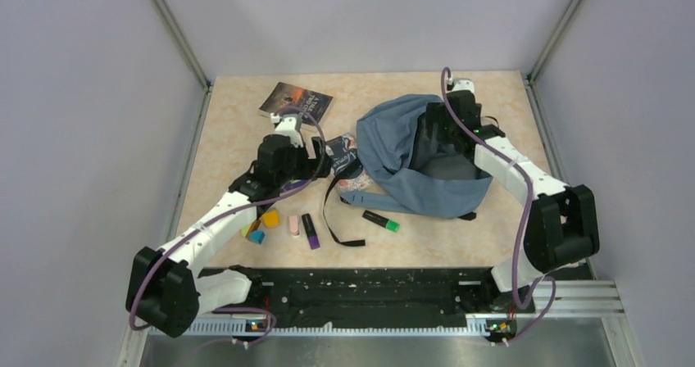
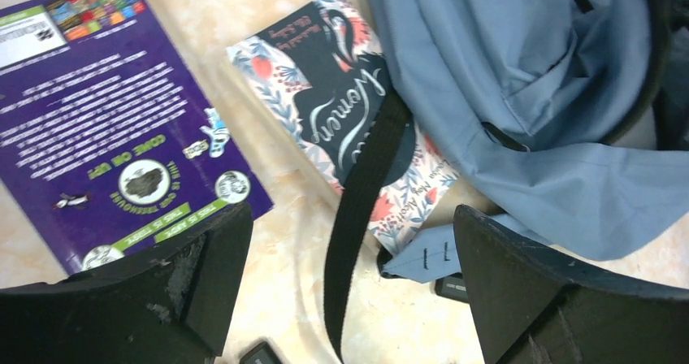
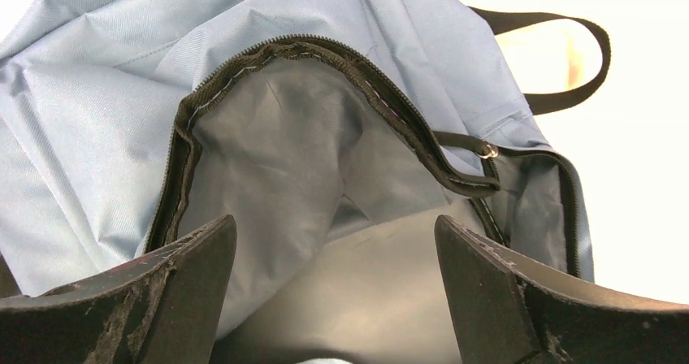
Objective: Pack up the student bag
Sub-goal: Place the student bag at the center of the board, then pick up the book from the center of the board.
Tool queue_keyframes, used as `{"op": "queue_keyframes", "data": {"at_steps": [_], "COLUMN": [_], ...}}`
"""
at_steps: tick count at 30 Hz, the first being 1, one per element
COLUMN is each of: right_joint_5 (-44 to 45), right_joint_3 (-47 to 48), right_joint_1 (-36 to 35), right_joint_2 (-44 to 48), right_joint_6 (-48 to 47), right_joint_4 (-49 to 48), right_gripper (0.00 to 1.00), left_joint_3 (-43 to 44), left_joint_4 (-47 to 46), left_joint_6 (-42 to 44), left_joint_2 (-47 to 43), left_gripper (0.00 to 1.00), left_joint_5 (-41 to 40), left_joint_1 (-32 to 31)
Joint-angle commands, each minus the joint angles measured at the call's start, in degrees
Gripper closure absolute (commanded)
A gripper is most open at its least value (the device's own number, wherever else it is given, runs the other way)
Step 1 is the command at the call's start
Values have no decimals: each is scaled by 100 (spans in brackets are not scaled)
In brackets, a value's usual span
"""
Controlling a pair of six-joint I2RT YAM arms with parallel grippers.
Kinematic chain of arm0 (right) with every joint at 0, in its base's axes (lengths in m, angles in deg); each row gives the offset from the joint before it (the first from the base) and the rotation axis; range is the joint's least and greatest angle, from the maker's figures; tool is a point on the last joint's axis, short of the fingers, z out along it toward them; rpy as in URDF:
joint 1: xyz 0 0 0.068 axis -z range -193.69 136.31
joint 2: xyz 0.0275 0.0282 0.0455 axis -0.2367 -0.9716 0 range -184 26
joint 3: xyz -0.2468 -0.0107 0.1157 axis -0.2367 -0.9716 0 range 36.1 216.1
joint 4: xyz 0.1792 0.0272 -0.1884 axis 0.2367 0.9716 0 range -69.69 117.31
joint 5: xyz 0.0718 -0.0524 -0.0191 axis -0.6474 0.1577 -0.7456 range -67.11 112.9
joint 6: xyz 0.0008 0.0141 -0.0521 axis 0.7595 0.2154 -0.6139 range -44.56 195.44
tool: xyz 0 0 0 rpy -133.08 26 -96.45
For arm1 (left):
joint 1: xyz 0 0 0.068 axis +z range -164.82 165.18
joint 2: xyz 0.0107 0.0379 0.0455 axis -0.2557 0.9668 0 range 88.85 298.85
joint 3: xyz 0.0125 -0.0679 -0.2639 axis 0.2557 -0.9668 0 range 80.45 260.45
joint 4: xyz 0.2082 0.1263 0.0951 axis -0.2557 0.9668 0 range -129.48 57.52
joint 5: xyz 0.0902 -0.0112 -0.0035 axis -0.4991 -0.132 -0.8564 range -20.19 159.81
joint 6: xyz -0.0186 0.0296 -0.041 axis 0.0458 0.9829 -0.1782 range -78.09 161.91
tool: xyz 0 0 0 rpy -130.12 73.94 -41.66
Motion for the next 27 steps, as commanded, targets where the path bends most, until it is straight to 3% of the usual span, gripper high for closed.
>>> {"op": "queue_keyframes", "data": {"at_steps": [1,12,18,21,27], "right_joint_5": [117,-153,-988,-1588,-1364], "right_joint_3": [-108,-181,-420,-553,-625], "right_joint_1": [-34,-35,-35,-141,-1125], "right_joint_2": [472,1368,1679,1702,1281], "right_joint_6": [-173,-150,-13,212,85], "right_joint_4": [214,500,167,-203,-900], "right_gripper": [10,10,10,10,10], "left_joint_3": [-157,-625,-646,-496,-378], "left_joint_4": [27,347,256,149,-891], "left_joint_6": [-255,-548,-761,-884,-1138], "left_joint_2": [-193,-535,-106,158,623], "left_gripper": [2,2,2,2,6], "left_joint_5": [-261,-875,-1266,-859,415], "left_joint_1": [278,965,1280,1354,1330]}}
